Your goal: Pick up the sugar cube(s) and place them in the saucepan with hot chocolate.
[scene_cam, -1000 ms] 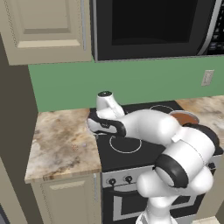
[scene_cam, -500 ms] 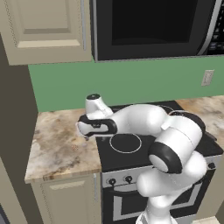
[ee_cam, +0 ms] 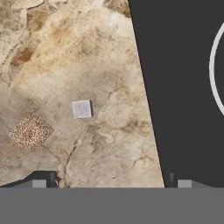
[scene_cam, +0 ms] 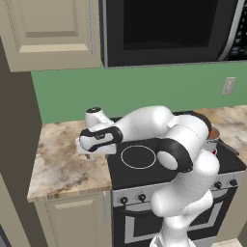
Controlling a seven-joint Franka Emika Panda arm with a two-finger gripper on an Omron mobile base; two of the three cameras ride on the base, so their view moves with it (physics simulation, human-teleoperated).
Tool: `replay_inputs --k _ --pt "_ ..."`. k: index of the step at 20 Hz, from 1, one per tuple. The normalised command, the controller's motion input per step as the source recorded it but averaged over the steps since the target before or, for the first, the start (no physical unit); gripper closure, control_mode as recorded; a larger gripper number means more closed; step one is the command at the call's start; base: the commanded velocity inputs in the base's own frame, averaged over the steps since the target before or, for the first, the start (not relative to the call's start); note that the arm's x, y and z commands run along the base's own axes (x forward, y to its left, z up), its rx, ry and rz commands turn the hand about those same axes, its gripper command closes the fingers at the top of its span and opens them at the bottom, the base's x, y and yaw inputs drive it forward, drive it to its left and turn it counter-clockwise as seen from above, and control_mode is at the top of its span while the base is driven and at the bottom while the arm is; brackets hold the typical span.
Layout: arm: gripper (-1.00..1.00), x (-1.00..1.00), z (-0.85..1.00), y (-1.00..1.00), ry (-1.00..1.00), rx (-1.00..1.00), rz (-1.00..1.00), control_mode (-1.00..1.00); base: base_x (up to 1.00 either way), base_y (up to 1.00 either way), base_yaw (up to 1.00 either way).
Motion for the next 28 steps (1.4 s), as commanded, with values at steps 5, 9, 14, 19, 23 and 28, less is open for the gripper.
replay_inputs --k 5,9,14,19,23,28 --pt "-1.00 0.28 -0.26 0.00 0.07 0.00 0.00 -1.00 0.00 0.00 0.00" --pt "-1.00 0.11 -0.24 0.01 0.04 0.00 0.00 -1.00 0.00 0.00 0.00" --pt "-1.00 0.03 -0.21 0.09 0.01 0.00 0.00 -1.00 0.00 0.00 0.00" --pt "-1.00 0.03 -0.19 0.05 0.00 0.00 0.00 -1.00 0.00 0.00 0.00" --pt "-1.00 0.09 -0.19 0.00 0.00 0.00 0.00 -1.00 0.00 0.00 0.00" --pt "-1.00 0.09 -0.18 0.00 0.00 0.00 0.00 -1.00 0.00 0.00 0.00"
